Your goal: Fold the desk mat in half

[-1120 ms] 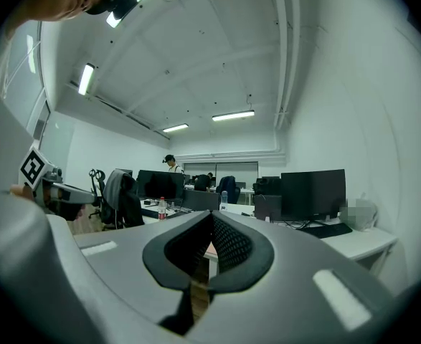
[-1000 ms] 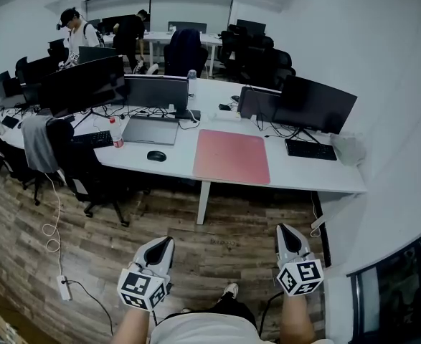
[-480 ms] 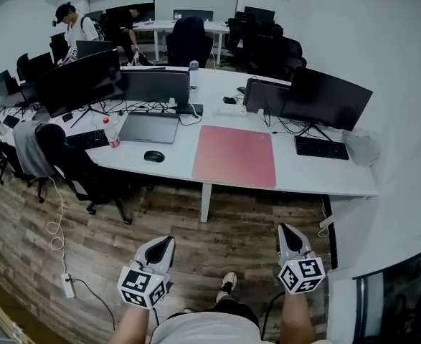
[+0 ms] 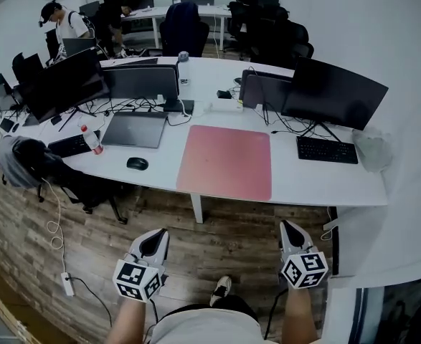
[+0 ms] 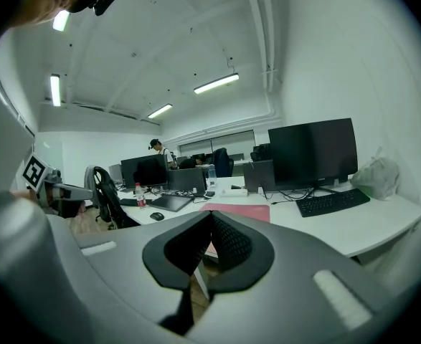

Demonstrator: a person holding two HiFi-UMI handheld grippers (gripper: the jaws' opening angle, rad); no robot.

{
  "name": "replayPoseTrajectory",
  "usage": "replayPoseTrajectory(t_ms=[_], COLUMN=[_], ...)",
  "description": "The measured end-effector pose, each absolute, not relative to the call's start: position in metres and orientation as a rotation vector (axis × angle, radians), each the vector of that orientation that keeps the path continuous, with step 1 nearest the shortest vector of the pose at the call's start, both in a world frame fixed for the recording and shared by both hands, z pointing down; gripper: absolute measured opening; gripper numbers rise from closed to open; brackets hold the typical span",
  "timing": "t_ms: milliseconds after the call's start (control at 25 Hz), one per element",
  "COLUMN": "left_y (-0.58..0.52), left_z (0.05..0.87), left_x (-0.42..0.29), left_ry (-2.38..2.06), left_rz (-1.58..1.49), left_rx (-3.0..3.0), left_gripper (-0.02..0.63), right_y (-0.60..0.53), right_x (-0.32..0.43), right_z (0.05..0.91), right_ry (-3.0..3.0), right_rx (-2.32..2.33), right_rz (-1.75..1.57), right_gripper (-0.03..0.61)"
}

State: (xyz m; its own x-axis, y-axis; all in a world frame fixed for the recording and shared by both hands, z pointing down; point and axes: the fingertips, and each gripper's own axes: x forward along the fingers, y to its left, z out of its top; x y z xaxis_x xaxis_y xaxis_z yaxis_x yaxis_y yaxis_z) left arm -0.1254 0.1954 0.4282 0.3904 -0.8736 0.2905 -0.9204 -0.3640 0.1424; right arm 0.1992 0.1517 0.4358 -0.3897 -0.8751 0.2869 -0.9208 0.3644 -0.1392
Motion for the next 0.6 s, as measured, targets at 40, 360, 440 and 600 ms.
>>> replayPoseTrajectory(t_ms=[40,360,440,600], left_y=[0.187,0.133,0.121,0.088], left_z=[0.430,0.447,0.452,0.464], left_x=[-0.119,-0.085,-0.082,-0.085], left_ry=[-1.574,-1.551,-1.532,-1.489], left_rz=[0.242,0.283,0.297,0.298], left_rx=[2.365,2.339,2.343,2.337], left_gripper=[0.000,0.000,0.000,0.000], right_y=[0.142,0.079,0.069,0.047], right_x=[0.205,0.231,0.233,0.232], right_z=[0.439,0.459,0.465,0.476], right_ry=[-2.452,-2.448,-2.436,-2.391], right_rx=[1.620,1.564,1.561,1.579], right_rz=[0.426,0.458,0.470,0.485], right_gripper=[0.017,0.017,0.017,0.017])
